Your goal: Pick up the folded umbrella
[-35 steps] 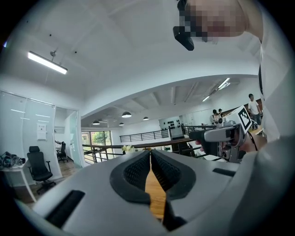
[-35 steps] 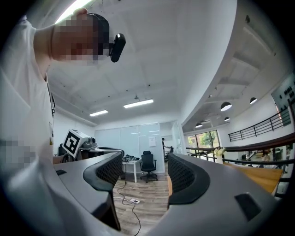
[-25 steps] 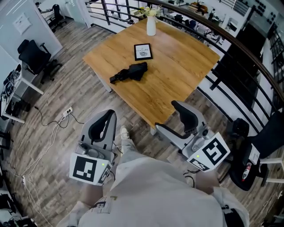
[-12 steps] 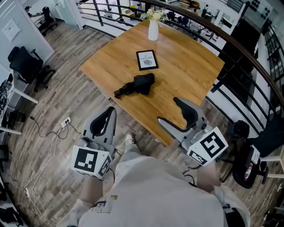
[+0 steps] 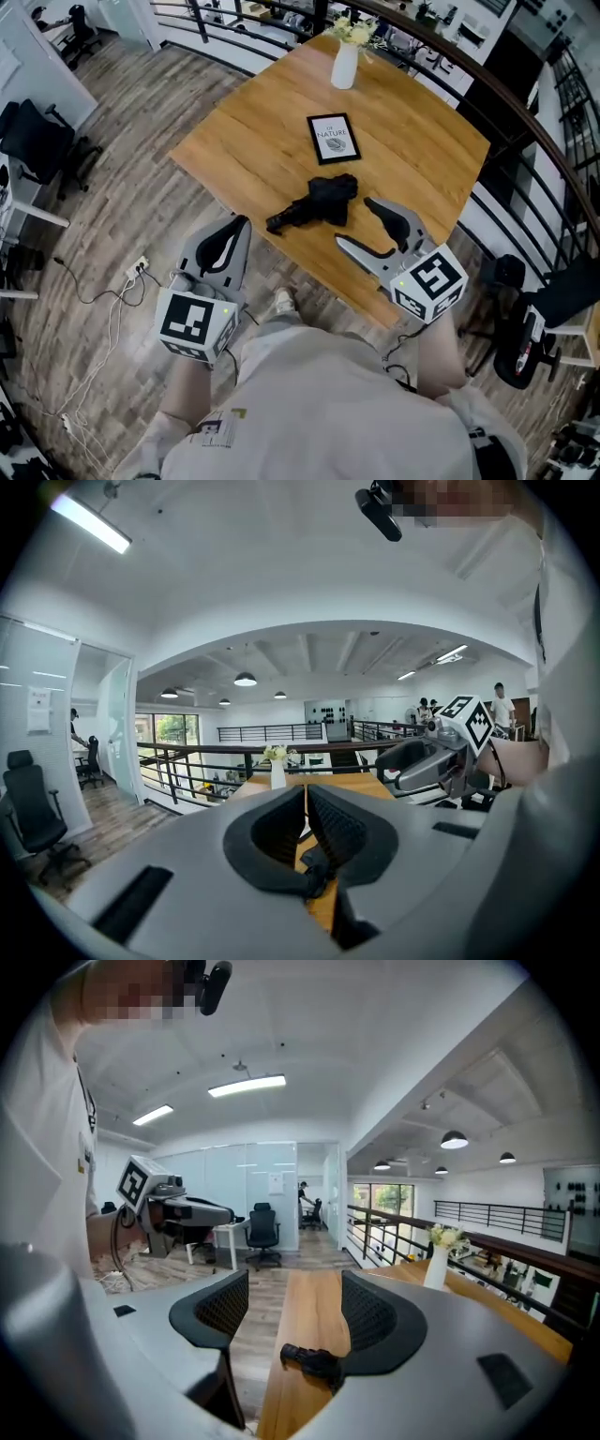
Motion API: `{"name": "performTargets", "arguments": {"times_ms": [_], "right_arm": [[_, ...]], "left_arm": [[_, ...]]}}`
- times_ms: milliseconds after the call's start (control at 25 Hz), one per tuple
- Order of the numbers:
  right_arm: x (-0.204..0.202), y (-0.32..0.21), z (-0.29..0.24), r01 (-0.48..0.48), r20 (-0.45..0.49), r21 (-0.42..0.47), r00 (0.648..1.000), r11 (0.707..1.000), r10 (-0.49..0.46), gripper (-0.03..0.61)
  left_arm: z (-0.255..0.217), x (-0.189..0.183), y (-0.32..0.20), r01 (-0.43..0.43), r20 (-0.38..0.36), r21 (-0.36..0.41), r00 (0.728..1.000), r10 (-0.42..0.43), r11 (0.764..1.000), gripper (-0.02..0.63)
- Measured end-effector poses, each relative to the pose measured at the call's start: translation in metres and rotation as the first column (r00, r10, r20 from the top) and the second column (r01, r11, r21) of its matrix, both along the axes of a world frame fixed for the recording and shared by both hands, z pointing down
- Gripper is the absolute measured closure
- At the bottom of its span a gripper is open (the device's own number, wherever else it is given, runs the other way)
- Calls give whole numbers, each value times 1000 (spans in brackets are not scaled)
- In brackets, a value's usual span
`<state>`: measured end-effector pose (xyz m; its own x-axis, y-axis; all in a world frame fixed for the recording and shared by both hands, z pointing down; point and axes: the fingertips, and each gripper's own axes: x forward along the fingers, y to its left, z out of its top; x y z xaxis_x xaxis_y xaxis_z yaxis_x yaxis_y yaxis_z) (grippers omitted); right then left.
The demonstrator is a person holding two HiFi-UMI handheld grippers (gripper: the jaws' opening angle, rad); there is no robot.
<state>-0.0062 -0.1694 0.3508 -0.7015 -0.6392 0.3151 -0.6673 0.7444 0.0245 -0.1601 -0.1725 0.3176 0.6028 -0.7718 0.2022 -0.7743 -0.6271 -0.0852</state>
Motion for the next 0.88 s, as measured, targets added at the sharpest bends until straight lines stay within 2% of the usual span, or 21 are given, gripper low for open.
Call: {"name": "performTargets", "arguments": {"times_ms": [160, 360, 560, 640, 720, 800, 880], "right_arm": [[-35, -22, 36, 85, -86, -77, 992, 993, -92, 245], [-31, -39, 65, 54, -121, -117, 990, 992, -69, 245], [-30, -57, 111, 56, -246, -206, 963, 977, -107, 245], [-32, -66, 125, 67, -222, -275, 966, 959, -132, 245], [-37, -73, 139, 87, -187, -361, 969, 929, -163, 245], [-40, -76, 161, 116, -241, -420, 942, 900, -234, 245], [-38, -80, 185, 133, -317, -464, 898, 876, -305, 245]], "left_arm": [[20, -23, -34, -47, 2, -36, 999, 47, 998, 589], [54, -15, -49, -78, 13, -103, 997, 79, 992, 589], [109, -13, -60, -76, 21, -217, 996, 82, 973, 589], [126, -10, -64, -80, 23, -253, 996, 88, 964, 589], [140, -6, -69, -89, 29, -289, 994, 101, 953, 589], [152, -1, -75, -96, 27, -318, 993, 111, 943, 589], [162, 4, -80, -97, 15, -343, 994, 109, 934, 589]]}}
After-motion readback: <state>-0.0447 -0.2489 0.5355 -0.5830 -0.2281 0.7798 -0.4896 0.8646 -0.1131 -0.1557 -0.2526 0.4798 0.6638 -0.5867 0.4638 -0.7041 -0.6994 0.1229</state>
